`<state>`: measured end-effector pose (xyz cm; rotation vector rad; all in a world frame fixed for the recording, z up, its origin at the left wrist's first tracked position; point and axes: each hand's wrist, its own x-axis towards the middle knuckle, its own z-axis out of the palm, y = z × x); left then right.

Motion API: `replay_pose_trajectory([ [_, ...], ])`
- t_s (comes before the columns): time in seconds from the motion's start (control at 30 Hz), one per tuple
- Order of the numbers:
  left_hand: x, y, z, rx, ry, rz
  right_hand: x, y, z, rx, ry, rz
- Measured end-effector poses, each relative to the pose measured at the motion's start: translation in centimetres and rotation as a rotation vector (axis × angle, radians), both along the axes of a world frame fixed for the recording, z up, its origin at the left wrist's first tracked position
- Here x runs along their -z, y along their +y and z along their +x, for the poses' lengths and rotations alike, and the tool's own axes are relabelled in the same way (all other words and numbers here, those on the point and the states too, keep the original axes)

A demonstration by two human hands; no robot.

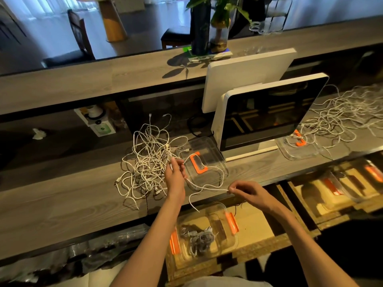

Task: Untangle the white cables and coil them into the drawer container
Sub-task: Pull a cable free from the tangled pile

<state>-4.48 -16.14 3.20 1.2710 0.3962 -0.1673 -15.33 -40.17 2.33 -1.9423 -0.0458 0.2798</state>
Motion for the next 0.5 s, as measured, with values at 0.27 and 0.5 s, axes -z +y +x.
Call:
replay_pose_trajectory([
  [0.27, 1.0, -2.3, 0.1, 0.603, -0.064, 0.474, -3.7, 1.1, 1.1, -0.060, -0.056, 0.208],
  [0.5, -1.4, -2.2, -2.8, 1.061, 0.211, 0.201, -3.9, 1.4, 2.9, 0.097, -0.175, 0.205],
])
